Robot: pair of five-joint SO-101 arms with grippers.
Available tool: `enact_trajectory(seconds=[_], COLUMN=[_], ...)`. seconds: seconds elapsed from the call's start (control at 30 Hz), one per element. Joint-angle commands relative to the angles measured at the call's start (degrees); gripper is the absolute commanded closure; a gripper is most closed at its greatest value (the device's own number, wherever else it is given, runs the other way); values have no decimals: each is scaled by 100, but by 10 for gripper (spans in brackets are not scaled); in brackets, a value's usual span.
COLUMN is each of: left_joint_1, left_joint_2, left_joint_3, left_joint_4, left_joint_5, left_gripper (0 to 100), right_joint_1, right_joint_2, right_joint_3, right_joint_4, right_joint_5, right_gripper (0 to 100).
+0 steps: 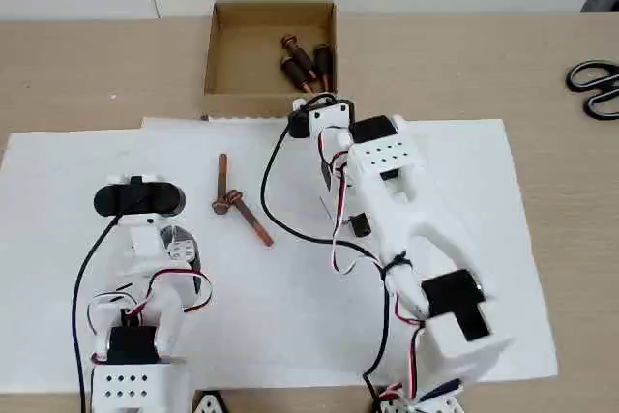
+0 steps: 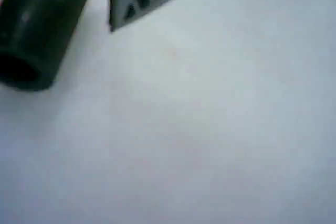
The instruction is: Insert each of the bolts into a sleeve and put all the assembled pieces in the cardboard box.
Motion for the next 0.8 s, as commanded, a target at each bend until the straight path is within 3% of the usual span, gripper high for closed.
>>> enact_trajectory(seconds=[0.0,0.2,0.77], left_joint_1=[-35,-35,-35], left_joint_2=[-18,-18,-18], left_joint_3=[-22,-22,-22], left_joint_4=[-88,-88,-88], left_joint_5=[-18,-18,-26], left_gripper=[994,994,994], right_joint_1=[13,-154,13], right_joint_2=[-971,-1851,-980], right_joint_3=[545,1644,1697], right_joint_4=[-409,-1059,-1604], right_joint_5=[-79,-62,-44], right_gripper=[846,846,846])
